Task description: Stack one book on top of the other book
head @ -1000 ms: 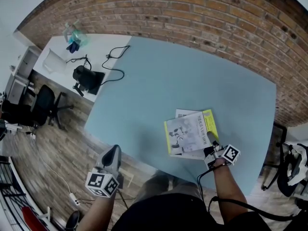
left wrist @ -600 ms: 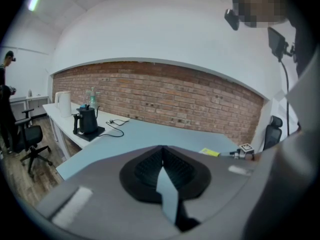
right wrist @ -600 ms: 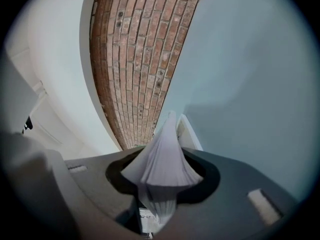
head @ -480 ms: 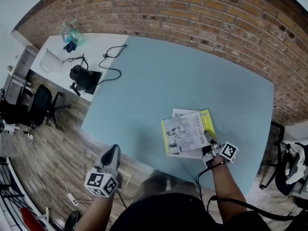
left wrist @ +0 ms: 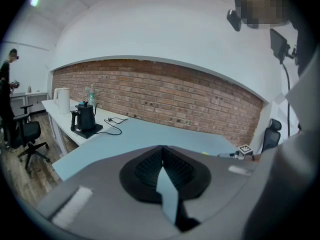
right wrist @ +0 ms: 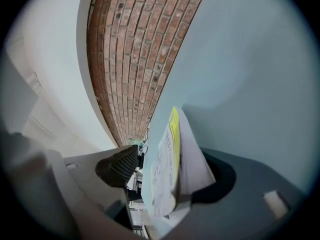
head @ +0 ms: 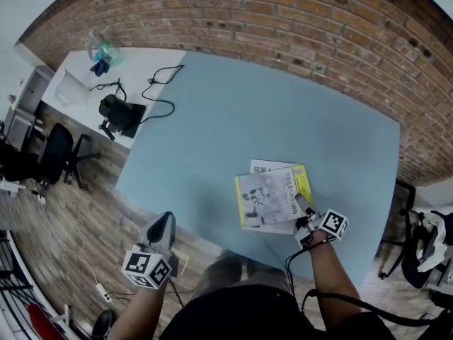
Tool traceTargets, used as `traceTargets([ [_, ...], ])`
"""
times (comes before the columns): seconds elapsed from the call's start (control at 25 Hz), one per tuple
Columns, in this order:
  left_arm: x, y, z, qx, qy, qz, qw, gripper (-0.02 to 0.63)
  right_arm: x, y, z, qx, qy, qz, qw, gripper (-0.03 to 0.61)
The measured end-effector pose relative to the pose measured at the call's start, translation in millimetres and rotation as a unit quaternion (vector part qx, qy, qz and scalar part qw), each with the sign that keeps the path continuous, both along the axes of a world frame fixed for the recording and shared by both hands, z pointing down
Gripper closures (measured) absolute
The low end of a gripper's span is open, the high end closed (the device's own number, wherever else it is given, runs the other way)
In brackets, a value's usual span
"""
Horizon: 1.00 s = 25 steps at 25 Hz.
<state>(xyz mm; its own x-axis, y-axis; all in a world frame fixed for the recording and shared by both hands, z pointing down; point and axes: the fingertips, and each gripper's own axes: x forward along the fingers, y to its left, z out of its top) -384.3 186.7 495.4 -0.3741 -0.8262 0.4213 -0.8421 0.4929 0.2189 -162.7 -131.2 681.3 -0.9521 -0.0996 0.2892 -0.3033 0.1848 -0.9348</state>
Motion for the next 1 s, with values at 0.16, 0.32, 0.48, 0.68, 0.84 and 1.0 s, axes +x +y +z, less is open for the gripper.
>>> traceTargets([
  [0.16, 2, -2, -1, 0.003, 0.002, 0.005, 1.0, 0.609, -1, 3, 1, 0.026, 0.036, -0.016, 0.999, 0.227],
  [0.32, 6, -2, 0, 0.001, 0.013, 0.007, 0.9999, 0.609, -3, 3, 5, 0.042, 0.063, -0.022, 0.997, 0.21],
  [0.48, 8, -1, 2, -0.001, 0.012, 0.015, 0.9998, 0.609, 6, -3, 11, 0.041, 0.089, -0.006, 0.995, 0.205],
  [0.68, 3, 3, 7, 0.002, 0.015, 0.018, 0.9997, 0.609, 16, -15, 13, 0.053, 0.095, 0.02, 0.994, 0.202],
  [0.84, 3, 7, 12, -0.002, 0.018, 0.022, 0.9996, 0.609, 20, -12, 18, 0.06, 0.108, 0.025, 0.992, 0.189],
  [1.0, 5, -2, 9, 0.006, 0.02, 0.028, 0.9994, 0.609, 26, -17, 16, 0.072, 0.125, 0.031, 0.989, 0.189],
])
